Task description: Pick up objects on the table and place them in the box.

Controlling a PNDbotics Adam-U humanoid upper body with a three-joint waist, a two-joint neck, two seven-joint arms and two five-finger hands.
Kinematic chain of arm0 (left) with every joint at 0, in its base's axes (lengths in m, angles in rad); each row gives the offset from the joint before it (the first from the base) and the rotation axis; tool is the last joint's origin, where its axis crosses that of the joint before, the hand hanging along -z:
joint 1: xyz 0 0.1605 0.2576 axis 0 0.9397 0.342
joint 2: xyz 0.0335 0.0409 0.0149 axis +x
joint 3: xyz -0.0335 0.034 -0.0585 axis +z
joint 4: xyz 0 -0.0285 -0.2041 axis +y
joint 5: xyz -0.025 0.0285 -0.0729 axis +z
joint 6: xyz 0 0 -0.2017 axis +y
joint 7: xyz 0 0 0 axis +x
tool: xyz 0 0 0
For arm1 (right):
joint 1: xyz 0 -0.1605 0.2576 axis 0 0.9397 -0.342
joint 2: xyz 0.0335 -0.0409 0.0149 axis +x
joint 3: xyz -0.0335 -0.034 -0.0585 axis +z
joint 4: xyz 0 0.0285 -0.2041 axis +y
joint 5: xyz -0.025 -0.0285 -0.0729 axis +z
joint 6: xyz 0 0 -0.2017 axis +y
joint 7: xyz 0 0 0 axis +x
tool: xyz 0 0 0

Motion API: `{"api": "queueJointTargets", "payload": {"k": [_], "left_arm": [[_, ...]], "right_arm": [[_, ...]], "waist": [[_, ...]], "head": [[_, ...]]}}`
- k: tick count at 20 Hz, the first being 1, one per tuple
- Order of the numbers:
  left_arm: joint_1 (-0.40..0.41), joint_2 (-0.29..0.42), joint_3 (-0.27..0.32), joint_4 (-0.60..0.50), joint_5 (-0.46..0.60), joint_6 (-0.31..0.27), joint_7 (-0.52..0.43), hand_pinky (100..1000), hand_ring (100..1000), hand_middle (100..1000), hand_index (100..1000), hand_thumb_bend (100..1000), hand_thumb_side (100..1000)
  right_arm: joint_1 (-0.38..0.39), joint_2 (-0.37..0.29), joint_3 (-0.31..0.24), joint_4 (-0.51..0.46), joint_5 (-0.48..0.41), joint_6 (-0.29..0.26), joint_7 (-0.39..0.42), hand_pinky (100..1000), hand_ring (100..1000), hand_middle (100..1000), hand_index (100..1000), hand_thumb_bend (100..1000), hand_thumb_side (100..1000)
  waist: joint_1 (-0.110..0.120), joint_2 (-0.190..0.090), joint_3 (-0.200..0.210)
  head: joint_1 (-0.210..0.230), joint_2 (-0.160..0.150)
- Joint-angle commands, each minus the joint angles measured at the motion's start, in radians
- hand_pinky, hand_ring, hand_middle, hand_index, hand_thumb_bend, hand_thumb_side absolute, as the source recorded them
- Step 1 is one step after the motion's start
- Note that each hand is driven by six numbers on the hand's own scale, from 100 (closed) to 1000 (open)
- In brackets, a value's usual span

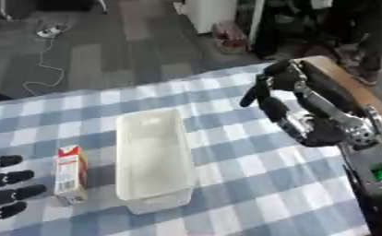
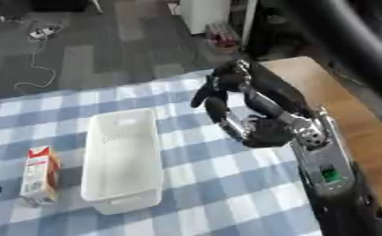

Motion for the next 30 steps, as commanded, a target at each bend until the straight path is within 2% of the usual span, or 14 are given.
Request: {"api": "queueJointTargets", "payload": {"k": [1, 15, 24, 30], "left_arm": [[-0.032, 0.041, 0.007, 0.013, -0.013, -0.009, 0.014, 855, 888, 912, 842, 365, 729], [-0.177, -0.009, -0.073, 0.139, -0.068, -0.082, 0.035, 850, 883, 908, 842, 371, 735], [-0.232, -0.036, -0.152, 0.183, -0.173, -0.085, 0.084, 849, 885, 912, 848, 379, 742], [-0.256, -0.057, -0.172, 0.221, -0.227, -0.085, 0.129, 850, 885, 913, 850, 382, 746]], "right_arm": [[-0.015, -0.016, -0.002, -0.013, -0.008, 0.000, 0.006, 326, 319, 351, 632, 100, 1000], [-0.028, -0.007, 0.004, -0.013, -0.016, -0.004, 0.015, 326, 316, 348, 623, 100, 1000], [-0.038, -0.001, 0.007, -0.013, -0.021, -0.007, 0.019, 326, 314, 346, 617, 100, 1000], [-0.039, 0.001, 0.005, -0.013, -0.021, -0.007, 0.019, 326, 313, 346, 617, 100, 1000]], "waist": [[0.006, -0.006, -0.005], [0.012, -0.007, -0.026], [0.016, -0.006, -0.038], [0.016, -0.006, -0.039]], "head": [[0.017, -0.009], [0.026, -0.015], [0.034, -0.014], [0.034, -0.034]]}}
